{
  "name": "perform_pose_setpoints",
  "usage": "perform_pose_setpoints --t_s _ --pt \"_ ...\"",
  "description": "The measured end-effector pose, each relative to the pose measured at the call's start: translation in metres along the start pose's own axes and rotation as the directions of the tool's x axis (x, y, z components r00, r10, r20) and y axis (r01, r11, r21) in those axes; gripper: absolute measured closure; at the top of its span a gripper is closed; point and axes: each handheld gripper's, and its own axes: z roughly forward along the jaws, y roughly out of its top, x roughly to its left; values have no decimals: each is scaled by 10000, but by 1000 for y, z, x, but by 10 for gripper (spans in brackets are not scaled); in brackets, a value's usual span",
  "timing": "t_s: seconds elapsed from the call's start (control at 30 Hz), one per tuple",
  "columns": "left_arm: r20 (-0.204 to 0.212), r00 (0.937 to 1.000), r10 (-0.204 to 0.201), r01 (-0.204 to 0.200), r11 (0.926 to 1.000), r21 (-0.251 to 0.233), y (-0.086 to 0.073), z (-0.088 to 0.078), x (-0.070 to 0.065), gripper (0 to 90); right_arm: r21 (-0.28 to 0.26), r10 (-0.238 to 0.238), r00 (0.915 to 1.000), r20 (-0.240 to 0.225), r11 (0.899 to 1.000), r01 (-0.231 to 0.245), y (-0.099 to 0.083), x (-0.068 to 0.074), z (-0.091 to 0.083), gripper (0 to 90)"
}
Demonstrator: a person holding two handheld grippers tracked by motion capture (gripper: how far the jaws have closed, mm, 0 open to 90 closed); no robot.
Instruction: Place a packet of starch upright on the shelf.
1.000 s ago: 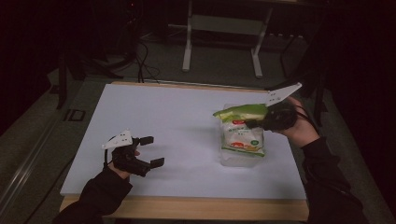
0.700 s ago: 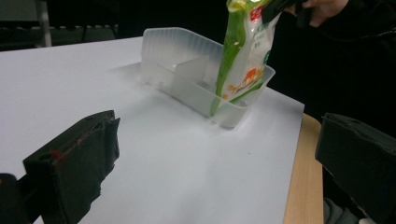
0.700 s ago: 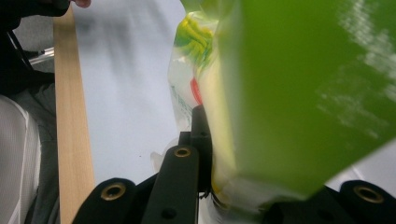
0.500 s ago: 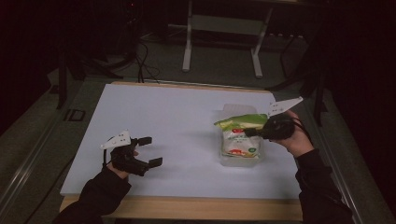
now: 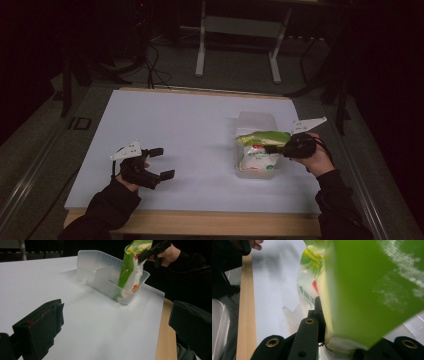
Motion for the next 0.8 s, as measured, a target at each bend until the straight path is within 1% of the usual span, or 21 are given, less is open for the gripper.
perform_pose_setpoints --t_s 0.07,0.17,0.2,0.27,0.3,0.33,0.37,0.43,0.47,0.5,0.57,0.6,0.63,0.67,0.73,0.8 --pt "-21 10000 32 -32 10000 39 0 1 -1 2 -114 13 10000 -71 9999 -14 -2 0 0 828" --pt "27 10000 65 -65 9999 111 0 1 -1 2 -24 5 10000 12 10000 -5 -2 2 -1 822" --pt "28 10000 80 -80 9999 116 0 1 -1 2 41 45 9999 138 10000 -45 -2 3 0 792" --pt "68 9999 86 -87 9999 139 -1 1 -1 2 322 210 9989 422 9992 -223 -2 4 3 669" --pt "69 9999 105 -106 9998 140 -1 1 -1 2 275 357 9982 487 9989 -370 -1 4 3 639" --pt "93 9999 115 -116 9998 135 -1 1 -1 2 202 401 9981 477 9990 -411 -1 5 4 634" --pt "108 9999 92 -94 9999 145 -1 1 -1 3 131 430 9980 462 9990 -436 0 5 4 595" --pt "102 9999 88 -89 9998 152 -1 2 -1 2 13 511 9970 576 9987 -512 3 6 3 533" --pt "82 9999 90 -91 9998 171 -1 2 -1 2 21 458 9972 598 9989 -461 5 7 3 497" --pt "69 9999 115 -117 9997 204 -2 2 -1 2 -54 356 9969 696 9994 -354 8 8 2 458" --pt "82 9999 96 -98 9998 194 -2 2 0 2 -234 406 9955 861 9990 -387 12 9 -1 398" --pt "88 9999 57 -58 9999 155 -2 2 0 2 -436 440 9948 923 9982 -401 14 10 -4 359" --pt "92 10000 27 -29 9999 128 -3 2 1 2 -620 533 9931 1047 9970 -470 16 10 -6 320" --pt "89 10000 37 -38 9999 111 -2 2 1 2 -806 645 9921 1074 9952 -560 18 11 -8 296" --pt "31 9999 103 -103 9998 150 -2 1 1 2 -1161 737 9896 1236 9915 -594 24 13 -13 231" --pt "-23 9998 196 -195 9996 207 -2 2 0 2 -1406 700 9899 1234 9887 -524 30 17 -18 147"
